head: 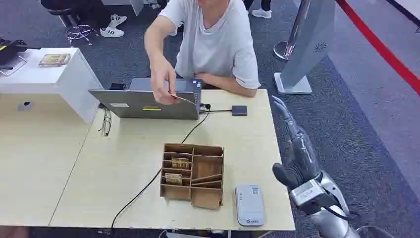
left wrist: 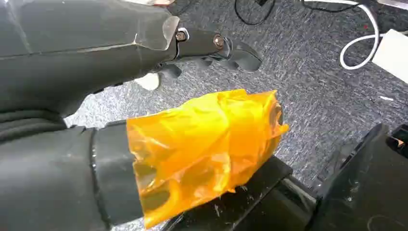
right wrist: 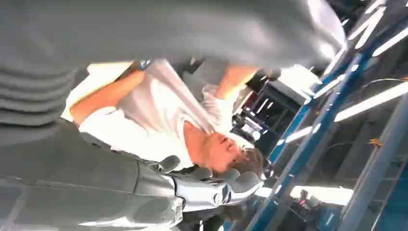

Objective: Pass the card to the sensor for recognition and then transmit it.

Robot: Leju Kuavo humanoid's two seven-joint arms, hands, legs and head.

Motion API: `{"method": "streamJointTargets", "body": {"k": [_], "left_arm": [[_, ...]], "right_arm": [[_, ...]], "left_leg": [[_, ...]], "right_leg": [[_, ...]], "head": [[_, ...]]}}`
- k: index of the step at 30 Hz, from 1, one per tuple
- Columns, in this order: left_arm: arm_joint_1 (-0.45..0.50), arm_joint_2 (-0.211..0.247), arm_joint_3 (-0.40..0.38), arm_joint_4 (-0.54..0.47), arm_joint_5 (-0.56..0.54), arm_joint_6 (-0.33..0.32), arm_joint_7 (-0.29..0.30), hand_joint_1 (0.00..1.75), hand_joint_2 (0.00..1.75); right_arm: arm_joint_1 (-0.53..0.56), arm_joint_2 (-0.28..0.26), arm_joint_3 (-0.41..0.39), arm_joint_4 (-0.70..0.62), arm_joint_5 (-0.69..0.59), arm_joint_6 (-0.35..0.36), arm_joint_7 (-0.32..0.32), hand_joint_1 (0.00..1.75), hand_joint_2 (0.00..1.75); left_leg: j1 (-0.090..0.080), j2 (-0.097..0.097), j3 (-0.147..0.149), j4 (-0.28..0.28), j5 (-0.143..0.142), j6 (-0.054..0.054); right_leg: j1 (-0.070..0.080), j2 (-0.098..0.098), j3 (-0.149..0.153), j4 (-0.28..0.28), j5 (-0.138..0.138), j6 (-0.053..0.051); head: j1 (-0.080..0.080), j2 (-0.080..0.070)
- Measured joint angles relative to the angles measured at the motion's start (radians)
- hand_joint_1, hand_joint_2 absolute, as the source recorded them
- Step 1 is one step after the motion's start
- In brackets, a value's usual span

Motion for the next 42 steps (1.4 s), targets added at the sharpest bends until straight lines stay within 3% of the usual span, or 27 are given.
{"method": "streamJointTargets", "body": {"k": [9, 13, 15, 26, 42], "left_arm": [[-0.002, 0.0, -0.03, -0.011, 0.022, -0.009, 0.019, 0.0, 0.0], [-0.003, 0.002, -0.05, -0.016, 0.027, -0.019, 0.026, 0.0, 0.0], [-0.003, 0.002, -0.06, -0.022, 0.032, -0.031, 0.026, 0.0, 0.0], [-0.017, 0.004, -0.094, -0.04, 0.043, -0.057, 0.037, 0.0, 0.0], [-0.024, 0.001, -0.122, -0.047, 0.062, -0.06, 0.053, 0.0, 0.0]], "right_arm": [[-0.103, 0.0, 0.091, 0.06, 0.387, -0.196, 0.134, 0.0, 1.75], [-0.133, 0.0, 0.13, 0.084, 0.642, -0.289, 0.236, 0.0, 1.75], [-0.149, 0.0, 0.148, 0.099, 0.706, -0.309, 0.271, 0.0, 1.75], [-0.205, 0.0, 0.198, 0.173, 0.767, -0.309, 0.309, 0.0, 1.75], [-0.248, 0.0, 0.228, 0.202, 0.724, -0.287, 0.309, 0.0, 1.75]], "left_leg": [[0.0, 0.0, 0.0, 0.0, 0.001, 0.001], [0.0, 0.0, 0.0, 0.0, 0.001, 0.002], [0.0, 0.0, 0.0, 0.0, 0.001, 0.002], [0.0, 0.0, 0.0, 0.0, 0.001, 0.002], [0.0, 0.0, -0.001, 0.001, 0.001, 0.002]], "right_leg": [[0.0, 0.0, 0.0, 0.0, 0.0, 0.0], [0.0, 0.0, 0.0, 0.0, 0.0, 0.0], [0.0, 0.0, 0.0, 0.0, 0.0, 0.0], [0.0, 0.0, 0.0, 0.0, 0.001, 0.0], [0.0, 0.0, 0.0, 0.0, 0.001, 0.0]], "head": [[0.0, 0.0], [0.0, 0.0], [0.0, 0.0], [0.0, 0.0], [0.0, 0.0]]}}
